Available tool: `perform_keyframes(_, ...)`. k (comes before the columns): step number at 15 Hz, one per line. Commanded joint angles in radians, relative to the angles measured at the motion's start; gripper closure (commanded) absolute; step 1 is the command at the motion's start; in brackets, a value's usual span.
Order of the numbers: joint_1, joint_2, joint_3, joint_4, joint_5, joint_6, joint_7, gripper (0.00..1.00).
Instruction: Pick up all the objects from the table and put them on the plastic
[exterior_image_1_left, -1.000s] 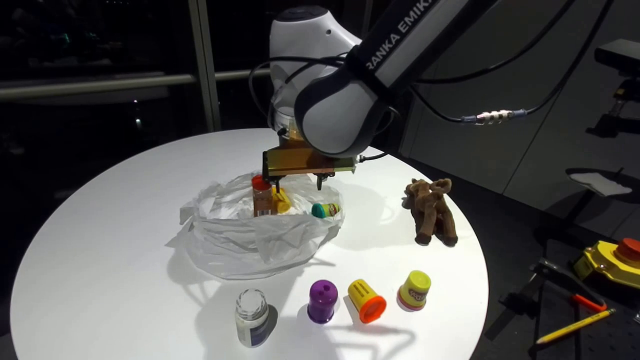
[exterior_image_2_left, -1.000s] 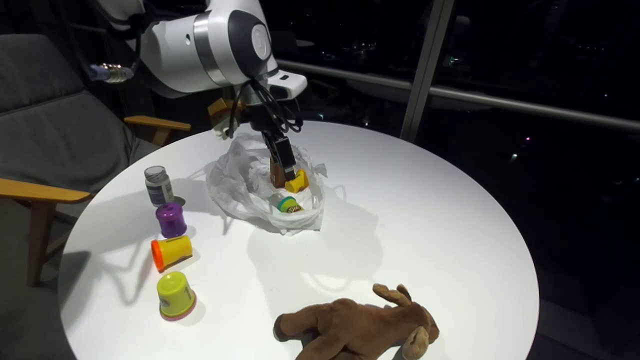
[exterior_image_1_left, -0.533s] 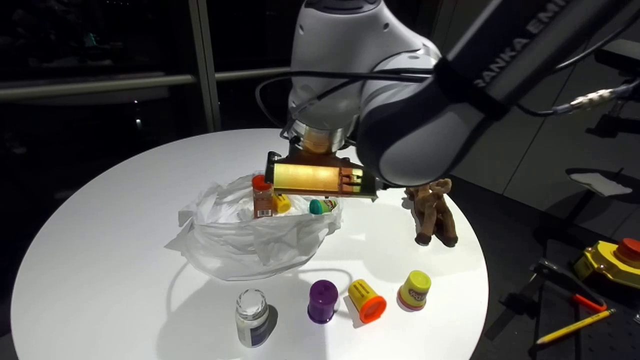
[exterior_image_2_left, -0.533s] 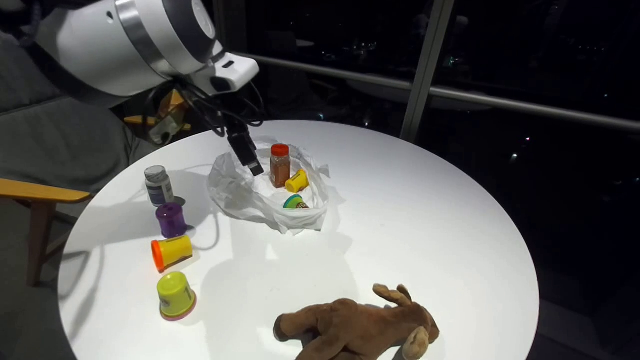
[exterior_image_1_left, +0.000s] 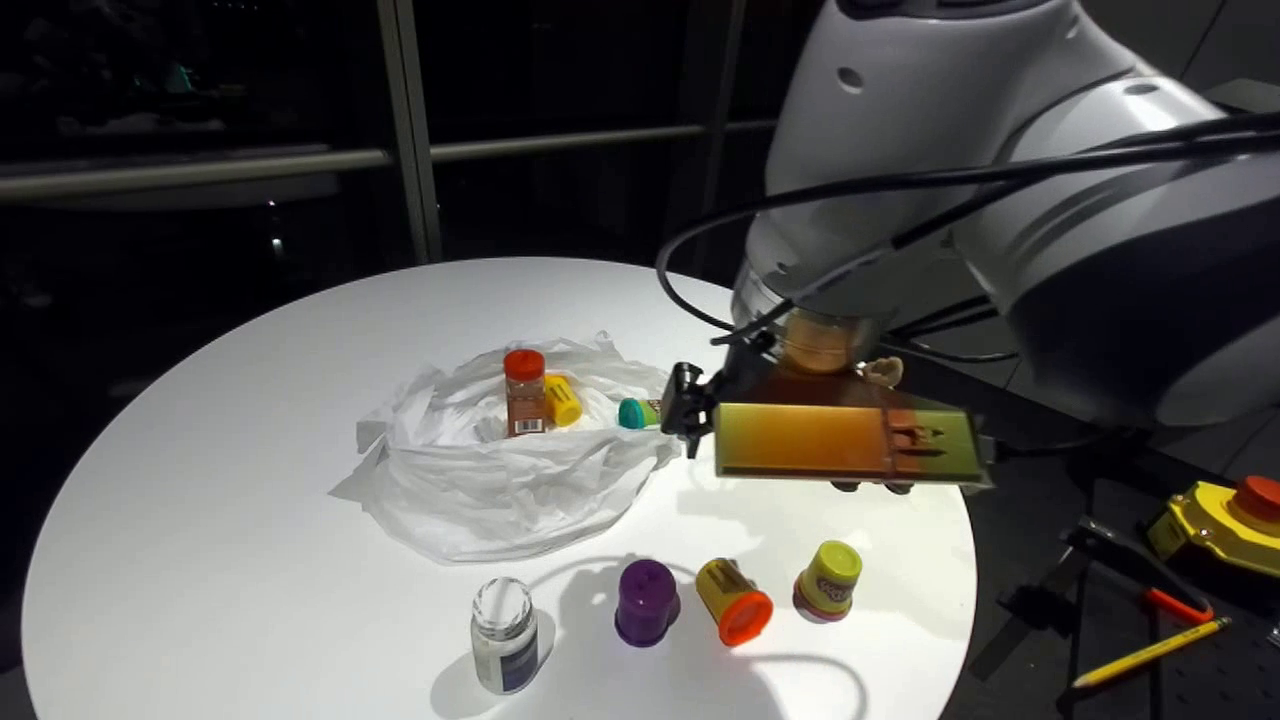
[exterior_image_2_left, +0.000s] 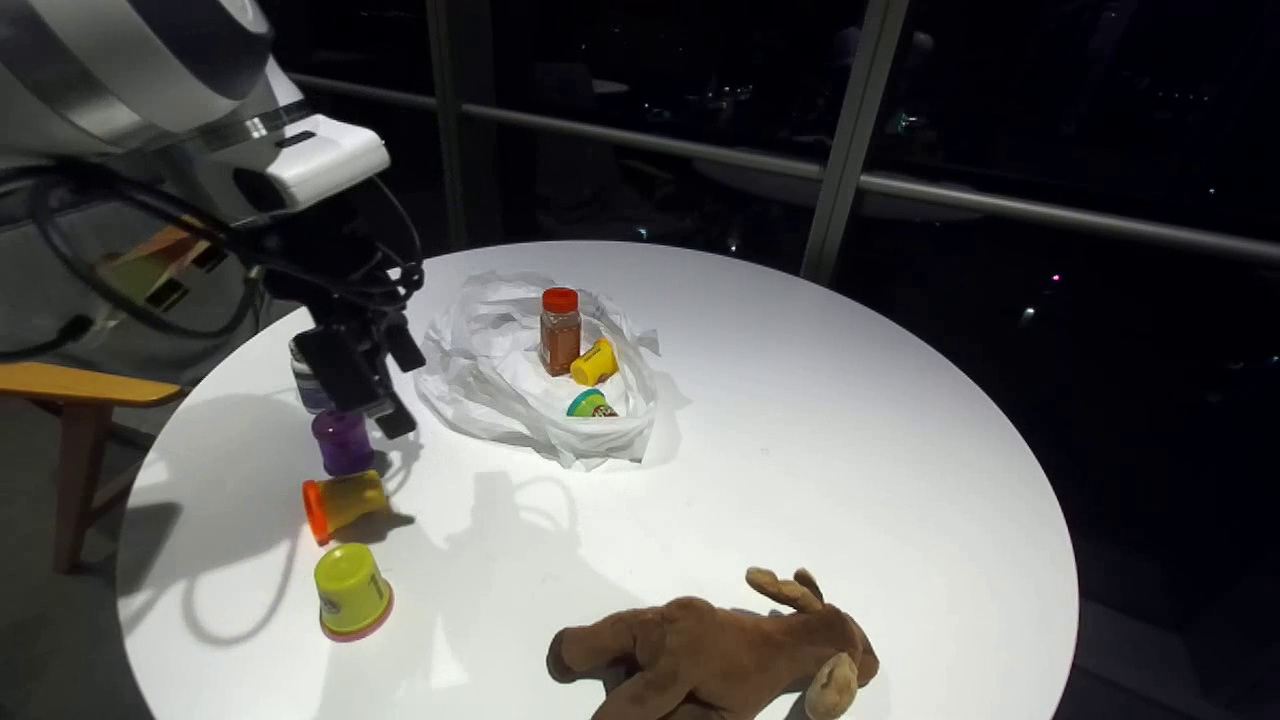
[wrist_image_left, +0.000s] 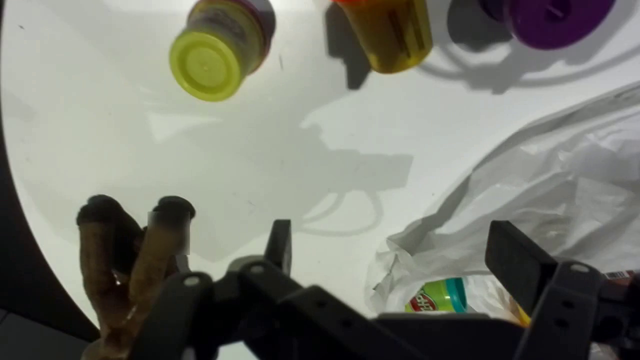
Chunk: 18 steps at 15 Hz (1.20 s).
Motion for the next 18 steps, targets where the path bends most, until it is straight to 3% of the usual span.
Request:
perform_keyframes(1, -0.030, -0.152, -0.001, -0.159, 0.018, 0.007, -0.067, 0.00)
perform_keyframes(7, -0.111, -0.224, -0.015, -0.302, 0.039, 0.196, -0.186, 0.00)
perform_keyframes(8, -0.175, -0.167, 0.074, -0.246, 0.184, 0.210, -0.301, 0.00)
perform_keyframes(9, -0.216, -0.179, 0.120, -0.255, 0.254, 0.217, -0.359, 0.00)
perform_keyframes(10, -0.336, -0.199, 0.242, -0.249, 0.321, 0.200, -0.426, 0.00)
perform_keyframes(14, -0.575, -0.190, 0.522, -0.237, 0.635, 0.151, -0.671, 0.00)
perform_keyframes(16, -0.656, -0.162, 0.597, -0.239, 0.756, 0.141, -0.762, 0.00)
perform_keyframes(18, -0.694, -0.133, 0.618, -0.241, 0.782, 0.146, -0.777, 0.00)
